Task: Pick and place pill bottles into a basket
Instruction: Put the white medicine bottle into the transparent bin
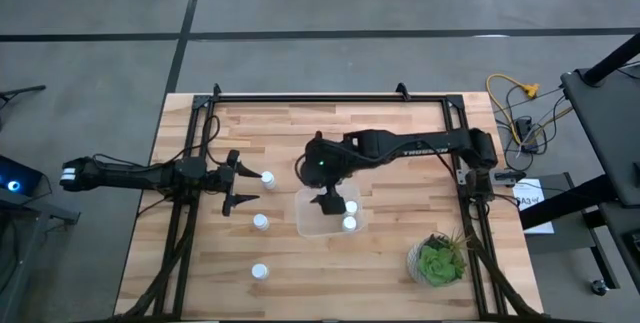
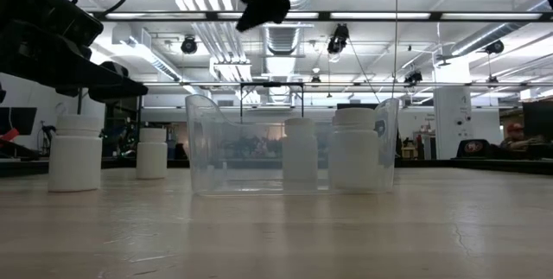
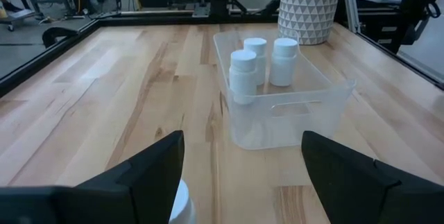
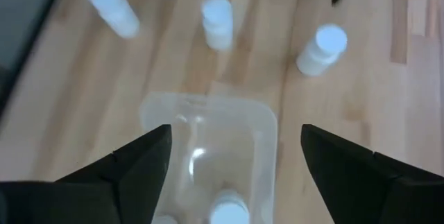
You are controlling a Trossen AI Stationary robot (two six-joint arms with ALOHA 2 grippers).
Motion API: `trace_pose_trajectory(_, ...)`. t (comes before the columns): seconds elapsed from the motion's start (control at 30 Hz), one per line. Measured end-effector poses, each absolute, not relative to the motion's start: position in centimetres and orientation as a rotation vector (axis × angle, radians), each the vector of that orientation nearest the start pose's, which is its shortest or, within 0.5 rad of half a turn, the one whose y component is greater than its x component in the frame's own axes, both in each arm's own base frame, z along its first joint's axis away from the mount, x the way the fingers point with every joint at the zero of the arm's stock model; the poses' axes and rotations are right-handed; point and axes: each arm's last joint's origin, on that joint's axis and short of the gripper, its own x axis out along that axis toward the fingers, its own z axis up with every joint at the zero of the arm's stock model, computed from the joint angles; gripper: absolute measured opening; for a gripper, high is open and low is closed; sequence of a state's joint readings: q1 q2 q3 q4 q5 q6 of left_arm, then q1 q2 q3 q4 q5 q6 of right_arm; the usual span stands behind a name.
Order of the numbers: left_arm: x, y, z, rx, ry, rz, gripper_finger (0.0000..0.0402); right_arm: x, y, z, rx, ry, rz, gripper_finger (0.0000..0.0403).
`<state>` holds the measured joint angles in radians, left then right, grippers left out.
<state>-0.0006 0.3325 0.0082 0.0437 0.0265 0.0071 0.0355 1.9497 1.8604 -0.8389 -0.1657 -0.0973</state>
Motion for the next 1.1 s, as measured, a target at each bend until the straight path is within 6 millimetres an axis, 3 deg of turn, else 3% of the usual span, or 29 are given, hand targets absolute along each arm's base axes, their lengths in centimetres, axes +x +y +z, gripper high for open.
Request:
trace_pose_trajectory(0.53, 11.5, -0.1, 14.2, 0.003, 0.279, -0.028, 0.0274, 36.5, 2.1, 36.8, 0.094, 0.663, 0.291, 0.0265)
trace_pose_trajectory(0.8, 11.5, -0.1, 14.2, 0.003, 0.28, -0.028, 0.0274, 30.5, 2.0, 36.2, 0.231, 0.518, 0.248, 0.0251)
trace_pose_trajectory(0.97, 11.5, -0.1, 14.2, 0.003, 0.281, -0.028, 0.0274, 26.3, 1.4, 35.1, 0.357, 0.457, 0.071, 0.0249)
trace_pose_trajectory(1.1, 11.5, -0.1, 14.2, 0.003, 0.281, -0.028, 0.0274, 23.6, 1.2, 34.1, 0.36, 0.451, 0.042, 0.0254)
